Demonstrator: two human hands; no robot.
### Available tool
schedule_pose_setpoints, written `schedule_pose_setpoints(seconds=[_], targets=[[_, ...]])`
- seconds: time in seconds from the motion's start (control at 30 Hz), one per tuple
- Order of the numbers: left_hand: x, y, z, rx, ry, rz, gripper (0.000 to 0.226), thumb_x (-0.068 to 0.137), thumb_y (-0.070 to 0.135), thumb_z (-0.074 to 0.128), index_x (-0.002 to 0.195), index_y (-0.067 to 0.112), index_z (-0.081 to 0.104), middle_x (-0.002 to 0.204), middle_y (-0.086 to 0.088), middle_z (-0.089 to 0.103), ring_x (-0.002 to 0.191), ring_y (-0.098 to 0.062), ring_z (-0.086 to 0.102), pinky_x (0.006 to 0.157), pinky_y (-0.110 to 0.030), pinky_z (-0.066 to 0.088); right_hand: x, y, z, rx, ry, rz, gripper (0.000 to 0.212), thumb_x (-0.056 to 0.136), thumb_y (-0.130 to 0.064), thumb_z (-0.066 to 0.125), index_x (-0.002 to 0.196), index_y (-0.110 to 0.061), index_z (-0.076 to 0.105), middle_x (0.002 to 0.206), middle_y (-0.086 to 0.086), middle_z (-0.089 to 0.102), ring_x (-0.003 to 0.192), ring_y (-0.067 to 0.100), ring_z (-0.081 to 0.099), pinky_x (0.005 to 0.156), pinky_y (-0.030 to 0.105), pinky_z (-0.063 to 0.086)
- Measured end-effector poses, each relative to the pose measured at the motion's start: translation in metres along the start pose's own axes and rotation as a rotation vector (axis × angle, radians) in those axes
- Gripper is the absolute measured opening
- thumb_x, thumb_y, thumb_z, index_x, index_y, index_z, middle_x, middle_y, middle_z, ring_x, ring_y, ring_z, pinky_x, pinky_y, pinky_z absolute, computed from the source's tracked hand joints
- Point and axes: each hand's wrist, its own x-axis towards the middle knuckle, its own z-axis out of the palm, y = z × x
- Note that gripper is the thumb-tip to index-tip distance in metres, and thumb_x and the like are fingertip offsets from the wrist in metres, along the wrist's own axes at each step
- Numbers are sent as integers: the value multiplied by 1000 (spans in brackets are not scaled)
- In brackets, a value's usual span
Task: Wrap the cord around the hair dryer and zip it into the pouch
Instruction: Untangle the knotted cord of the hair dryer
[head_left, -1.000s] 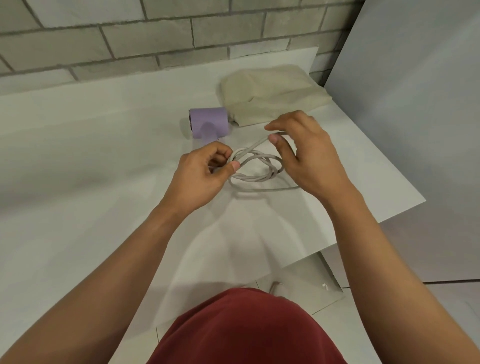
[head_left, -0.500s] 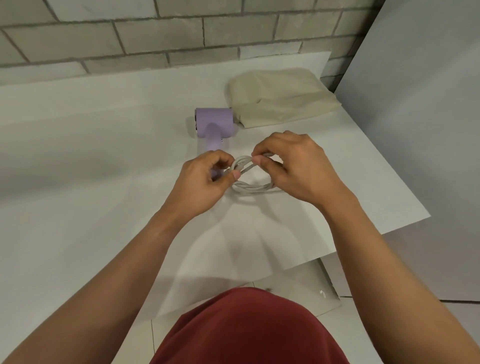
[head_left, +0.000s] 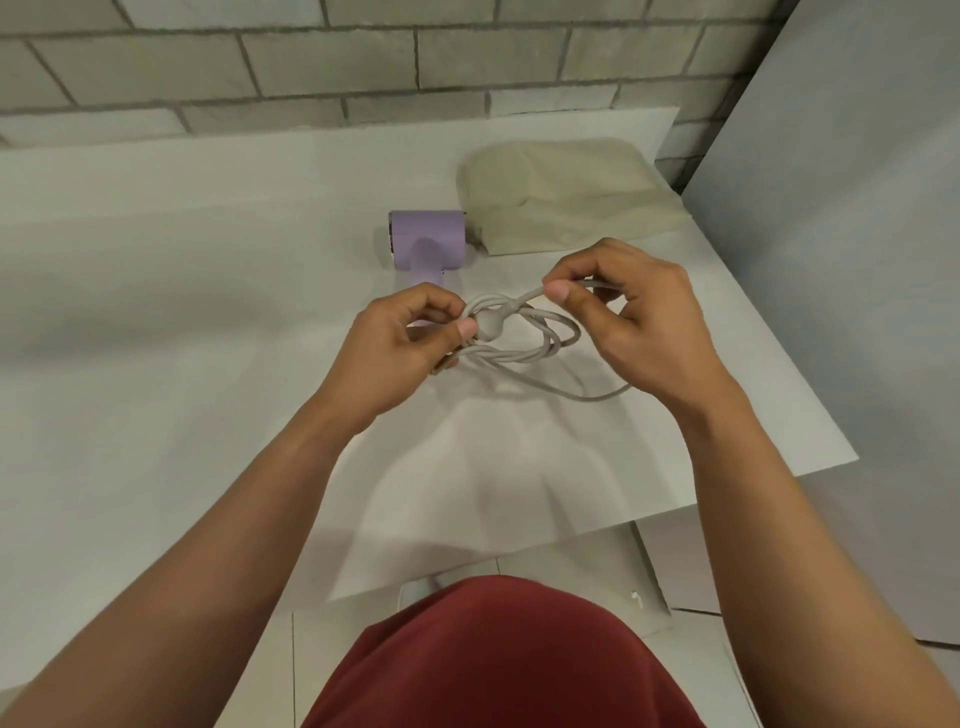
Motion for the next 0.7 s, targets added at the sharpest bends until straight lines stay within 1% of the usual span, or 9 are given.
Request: schedule_pose_setpoints(seconds=[0.07,0.13,0.17,0.23,0.37,0.5,0.57,0.63,0.7], targets=[[0,0,1,-37,-1,-33,5,98,18,69,97,13,70,85,1,73,73,-28,75,77,-47,61,-2,1,-7,98,69,59,6,101,-19,68,98,-18,73,95,-15,71,90,6,65,80,26,52],[0,0,3,-42,21,-64,4,99,17,69,96,14,70,89,-5,75,72,-22,76,71,-34,58,-2,4,-13,199,168,137,6,103,-20,66,98,-20,70,89,-14,69,83,0,61,77,20,48],[-2,0,4,-32,34,-71,4,98,17,70,94,15,70,91,-8,75,71,-20,76,68,-28,56,-1,8,-16,234,221,171,7,104,-22,65,98,-21,69,85,-14,67,80,0,59,75,19,47],[-5,-1,6,-15,49,-72,3,96,16,71,94,15,70,90,-9,75,71,-17,76,65,-20,54,1,23,-20,260,282,257,9,104,-26,64,97,-23,69,82,-13,66,76,0,57,74,19,46],[-12,-4,9,8,26,-19,2,96,13,72,97,13,71,84,-1,74,72,-14,74,66,-15,52,-3,69,-20,148,217,431,14,105,-32,61,103,-23,72,84,-12,67,73,-2,55,69,9,42],[-17,-6,9,1,50,5,5,96,12,71,101,12,71,90,-2,74,78,-17,74,69,-14,53,-12,108,-19,62,140,545,15,106,-30,58,104,-26,72,85,-10,69,67,-6,55,61,5,38],[-18,-7,8,7,42,10,9,98,11,69,106,12,71,88,4,73,79,-15,73,70,-13,52,-15,124,-18,-5,85,575,17,106,-29,57,105,-22,72,88,-7,70,72,-4,57,63,8,40],[-20,-7,8,45,21,28,17,99,11,66,115,13,72,90,8,73,79,-11,71,70,-11,51,-18,139,-16,-74,18,596,19,107,-28,55,107,-17,71,94,-2,70,81,8,60,71,19,43],[-21,-7,6,74,14,43,21,100,11,64,119,13,72,95,3,75,80,-9,71,72,-11,51,-23,153,-13,-118,-30,629,22,107,-27,55,110,-13,71,98,3,70,90,20,61,77,28,42]])
